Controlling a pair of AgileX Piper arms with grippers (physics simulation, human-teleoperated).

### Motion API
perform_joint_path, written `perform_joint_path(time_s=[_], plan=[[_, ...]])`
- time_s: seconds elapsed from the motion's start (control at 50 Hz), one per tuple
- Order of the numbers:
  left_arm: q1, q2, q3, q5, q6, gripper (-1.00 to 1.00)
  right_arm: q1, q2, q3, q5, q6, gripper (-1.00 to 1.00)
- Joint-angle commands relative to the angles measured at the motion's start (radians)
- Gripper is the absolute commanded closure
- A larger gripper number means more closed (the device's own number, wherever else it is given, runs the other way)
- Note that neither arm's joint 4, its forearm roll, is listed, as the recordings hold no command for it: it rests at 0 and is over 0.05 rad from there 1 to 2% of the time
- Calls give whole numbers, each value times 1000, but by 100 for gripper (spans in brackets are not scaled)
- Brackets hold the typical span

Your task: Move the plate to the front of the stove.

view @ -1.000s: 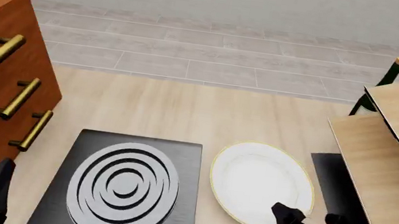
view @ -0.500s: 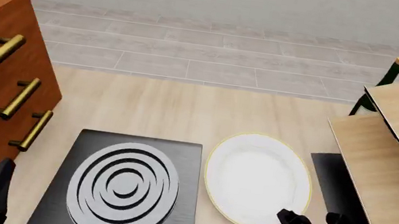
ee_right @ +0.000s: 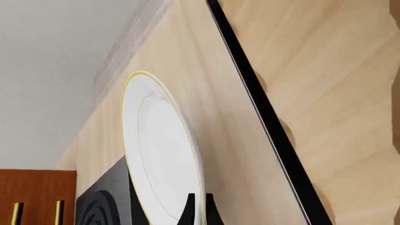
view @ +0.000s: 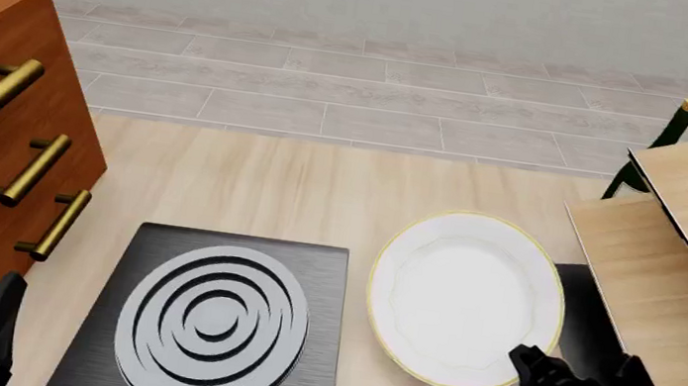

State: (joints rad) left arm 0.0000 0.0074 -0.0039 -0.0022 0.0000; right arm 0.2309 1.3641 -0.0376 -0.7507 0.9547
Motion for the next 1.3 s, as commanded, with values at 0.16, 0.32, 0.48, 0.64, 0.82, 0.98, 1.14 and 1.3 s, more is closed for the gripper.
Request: perform_joint_path(time_s=[0.16,0.32,0.48,0.64,0.82,0.98,1.14,1.3], plan=[[0,0,0,0,0,-100,-25,-240,-59,233,-15,100],[0,0,0,0,0,-100,-22,-264,-79,256,-10,100],[0,0,0,0,0,-100,20,-249,-153,283,-11,100],[0,0,0,0,0,-100,24,-231,-213,306,-19,100],[0,0,0,0,0,-100,75,-154,-298,324,-2,100],[0,0,0,0,0,-100,95,-108,-375,341,20,100],[0,0,0,0,0,-100,187,7,-467,349,51,100],[0,0,0,0,0,-100,184,62,-571,368,50,100]])
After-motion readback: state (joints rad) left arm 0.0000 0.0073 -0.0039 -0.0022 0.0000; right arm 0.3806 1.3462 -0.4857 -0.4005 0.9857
